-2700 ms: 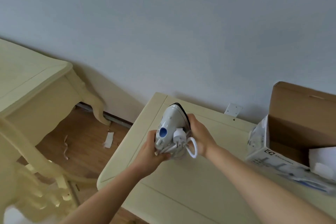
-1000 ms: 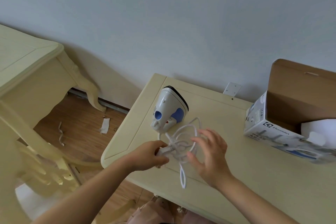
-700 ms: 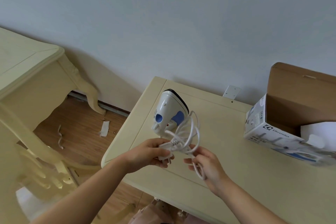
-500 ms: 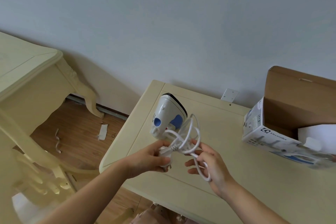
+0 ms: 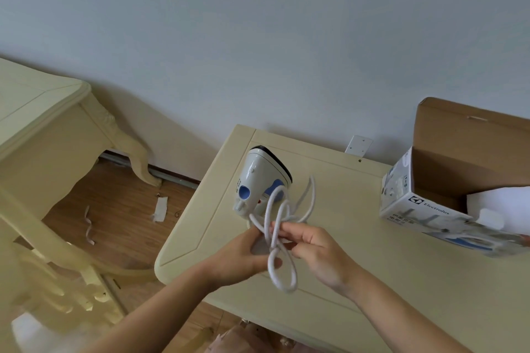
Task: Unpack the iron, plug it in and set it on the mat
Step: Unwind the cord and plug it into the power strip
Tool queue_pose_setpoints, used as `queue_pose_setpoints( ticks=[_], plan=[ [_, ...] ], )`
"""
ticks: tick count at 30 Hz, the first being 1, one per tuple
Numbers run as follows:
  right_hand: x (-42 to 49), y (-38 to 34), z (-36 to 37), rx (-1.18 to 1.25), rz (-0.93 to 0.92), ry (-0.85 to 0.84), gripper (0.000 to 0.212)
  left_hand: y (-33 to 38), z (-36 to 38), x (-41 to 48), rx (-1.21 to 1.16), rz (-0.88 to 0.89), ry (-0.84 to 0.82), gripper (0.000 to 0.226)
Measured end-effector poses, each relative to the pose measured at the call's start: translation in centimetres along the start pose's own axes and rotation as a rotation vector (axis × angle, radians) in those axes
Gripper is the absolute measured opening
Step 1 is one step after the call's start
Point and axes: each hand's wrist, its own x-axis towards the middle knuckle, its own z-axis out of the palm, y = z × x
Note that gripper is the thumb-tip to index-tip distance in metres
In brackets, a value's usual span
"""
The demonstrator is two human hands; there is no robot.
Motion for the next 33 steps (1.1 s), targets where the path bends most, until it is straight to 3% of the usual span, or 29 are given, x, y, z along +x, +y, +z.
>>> queue_pose_setpoints(
  ticks=[4, 7, 9, 11, 14, 18, 21, 26, 33],
  plan=[
    [0.3, -0.2, -0.5, -0.008, -0.005, -0.021, 0.064, 0.2, -0.7, 0.1, -0.226, -0.169, 0.029, 0.044],
    [0.4, 0.1, -0.6, 0.033, 0.016, -0.095, 0.071, 0.6, 0.2, 0.4, -0.024, -0.075, 0.128, 0.009],
    [0.5, 0.2, -0.6, 0.090, 0.034, -0.094, 0.070, 0.2, 0.7, 0.7, 0.094, -0.070, 0.288, 0.005],
    [0.8, 0.3, -0.9, 0.039, 0.048, 0.065, 0.059, -0.7, 0.8, 1.0, 0.133, -0.126, 0.372, 0.018],
    [1.1, -0.1, -0.8, -0.285, -0.033, 0.307, 0.038, -1.1, 0.2, 1.2, -0.002, -0.210, 0.428, 0.019],
    [1.9, 0.1, 0.7, -0.877, -0.127, 0.145, 0.018, -0.7, -0.5, 1.3, -0.094, -0.198, 0.421, 0.017],
    [2.1, 0.7, 1.7, -1.169, -0.251, 0.228, 0.016, -0.5, -0.6, 1.2, -0.125, -0.176, 0.407, 0.015],
    [1.9, 1.6, 2.3, -1.347, -0.448, 0.281, 0.027, -0.2, -0.7, 1.0, -0.156, -0.146, 0.362, 0.013],
    [3.1, 2.4, 1.2, -1.479, -0.369, 0.461, 0.034, 0.1, -1.2, 1.2, -0.163, -0.148, 0.300, 0.018]
  ],
)
